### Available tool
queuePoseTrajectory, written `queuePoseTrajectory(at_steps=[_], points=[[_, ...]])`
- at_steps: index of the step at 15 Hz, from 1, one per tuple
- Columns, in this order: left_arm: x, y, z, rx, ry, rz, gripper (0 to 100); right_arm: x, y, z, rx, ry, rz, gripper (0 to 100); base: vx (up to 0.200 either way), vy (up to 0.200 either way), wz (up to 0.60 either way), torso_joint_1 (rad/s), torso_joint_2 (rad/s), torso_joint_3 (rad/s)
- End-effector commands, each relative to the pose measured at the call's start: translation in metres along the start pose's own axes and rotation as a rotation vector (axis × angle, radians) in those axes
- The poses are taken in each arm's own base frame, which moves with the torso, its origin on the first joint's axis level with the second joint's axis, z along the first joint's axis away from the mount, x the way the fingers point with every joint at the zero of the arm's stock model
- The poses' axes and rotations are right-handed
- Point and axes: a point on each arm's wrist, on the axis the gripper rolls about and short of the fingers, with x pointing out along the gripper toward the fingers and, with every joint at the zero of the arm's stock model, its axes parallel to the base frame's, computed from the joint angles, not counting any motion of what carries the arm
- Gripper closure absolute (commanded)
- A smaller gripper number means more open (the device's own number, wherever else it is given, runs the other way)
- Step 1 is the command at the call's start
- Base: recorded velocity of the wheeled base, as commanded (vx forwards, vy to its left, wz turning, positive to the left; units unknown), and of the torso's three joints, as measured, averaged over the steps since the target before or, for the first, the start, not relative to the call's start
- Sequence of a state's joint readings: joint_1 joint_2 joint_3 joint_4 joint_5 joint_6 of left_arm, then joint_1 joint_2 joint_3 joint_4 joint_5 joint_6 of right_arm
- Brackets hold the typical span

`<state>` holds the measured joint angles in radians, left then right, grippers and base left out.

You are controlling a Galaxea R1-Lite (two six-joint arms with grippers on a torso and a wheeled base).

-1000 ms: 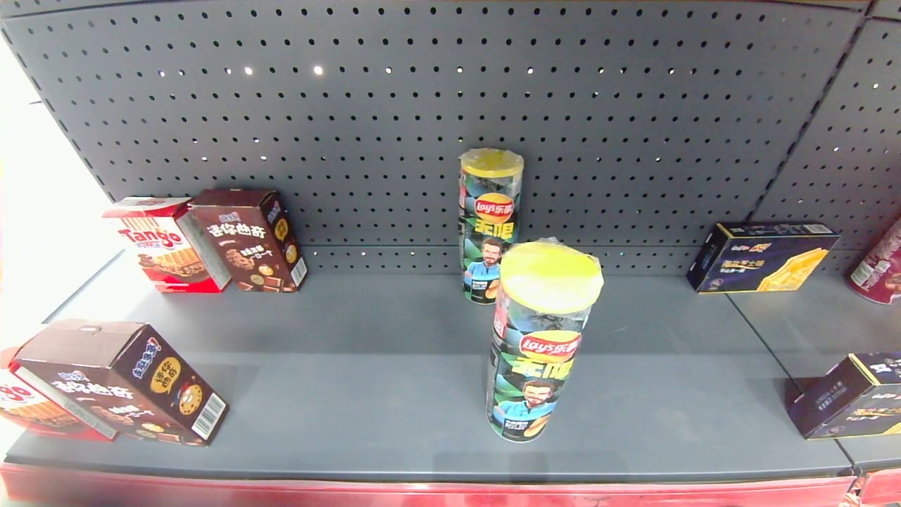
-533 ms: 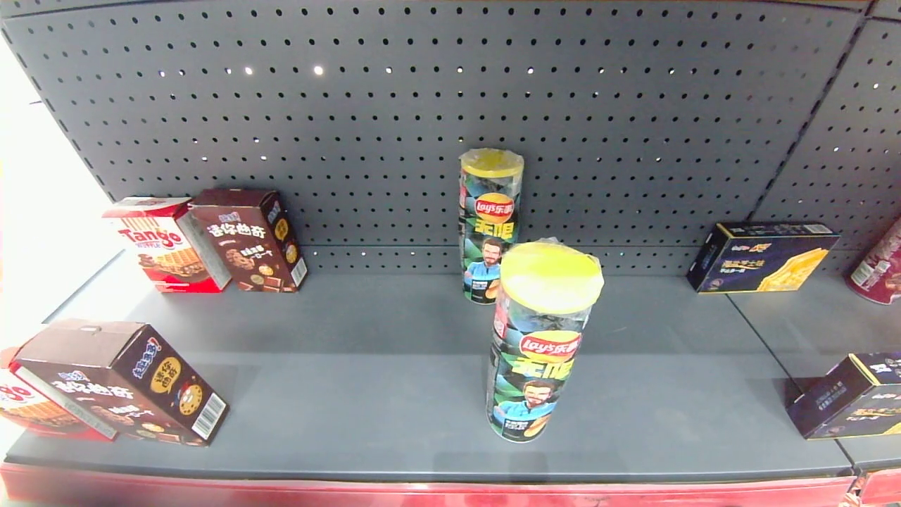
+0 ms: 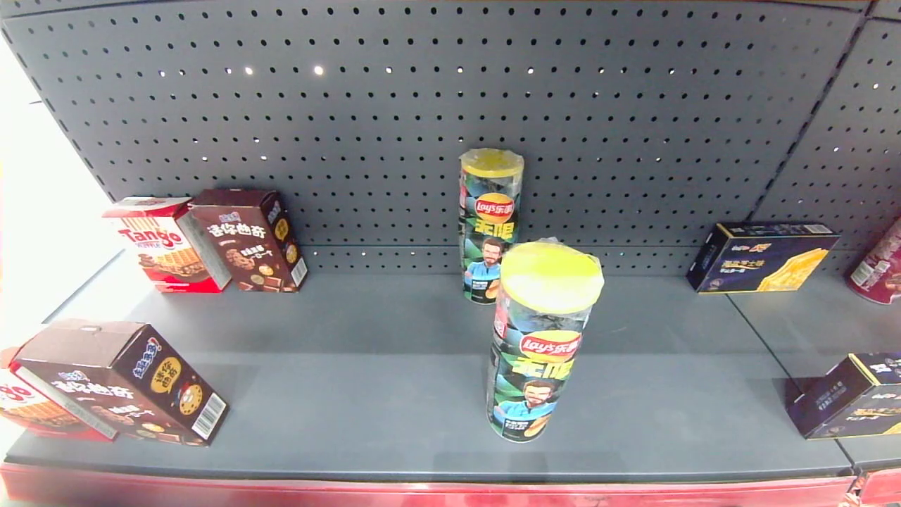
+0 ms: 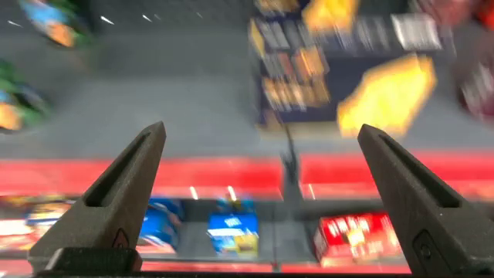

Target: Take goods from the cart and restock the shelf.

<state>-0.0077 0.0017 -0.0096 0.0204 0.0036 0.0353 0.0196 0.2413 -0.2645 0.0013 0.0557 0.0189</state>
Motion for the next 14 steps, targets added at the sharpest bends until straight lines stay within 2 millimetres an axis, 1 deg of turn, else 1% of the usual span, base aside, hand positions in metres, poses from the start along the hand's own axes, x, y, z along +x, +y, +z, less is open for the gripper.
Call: queuePoseTrajectory(at_steps=[1,2,3,4,6,7,8,10,11,14], points=[[0.0,0.0,0.0,0.0,0.003,0.002,0,0.037,0.001,0.04,-0.079,0.112,0.13,0,0.0,0.0,0.0,0.0,0.0,0.0],[0.0,0.0,0.0,0.0,0.003,-0.001,0,0.049,0.002,0.049,-0.089,0.139,0.164,0,0.0,0.0,0.0,0.0,0.0,0.0],[0.0,0.0,0.0,0.0,0.003,-0.001,0,0.066,0.005,0.056,-0.095,0.185,0.21,0,0.0,0.0,0.0,0.0,0.0,0.0],[0.0,0.0,0.0,0.0,0.003,-0.001,0,0.075,0.007,0.059,-0.105,0.199,0.234,0,0.0,0.0,0.0,0.0,0.0,0.0],[0.0,0.0,0.0,0.0,0.003,-0.001,0,0.117,0.022,0.071,-0.132,0.202,0.338,0,0.0,0.0,0.0,0.0,0.0,0.0],[0.0,0.0,0.0,0.0,0.003,-0.001,0,0.131,0.029,0.072,-0.137,0.229,0.366,0,0.0,0.0,0.0,0.0,0.0,0.0],[0.0,0.0,0.0,0.0,0.004,-0.001,0,0.141,0.035,0.069,-0.145,0.265,0.391,0,0.0,0.0,0.0,0.0,0.0,0.0],[0.0,0.0,0.0,0.0,0.006,-0.001,0,0.149,0.045,0.06,-0.169,0.315,0.438,0,0.0,0.0,0.0,0.0,0.0,0.0],[0.0,0.0,0.0,0.0,0.004,-0.001,0,0.157,0.053,0.053,-0.197,0.361,0.421,0,0.0,0.0,0.0,0.0,0.0,0.0],[0.0,0.0,0.0,-0.002,0.004,-0.001,0,0.168,0.069,0.049,-0.228,0.379,0.436,0,0.0,0.0,0.0,0.0,0.0,0.0]])
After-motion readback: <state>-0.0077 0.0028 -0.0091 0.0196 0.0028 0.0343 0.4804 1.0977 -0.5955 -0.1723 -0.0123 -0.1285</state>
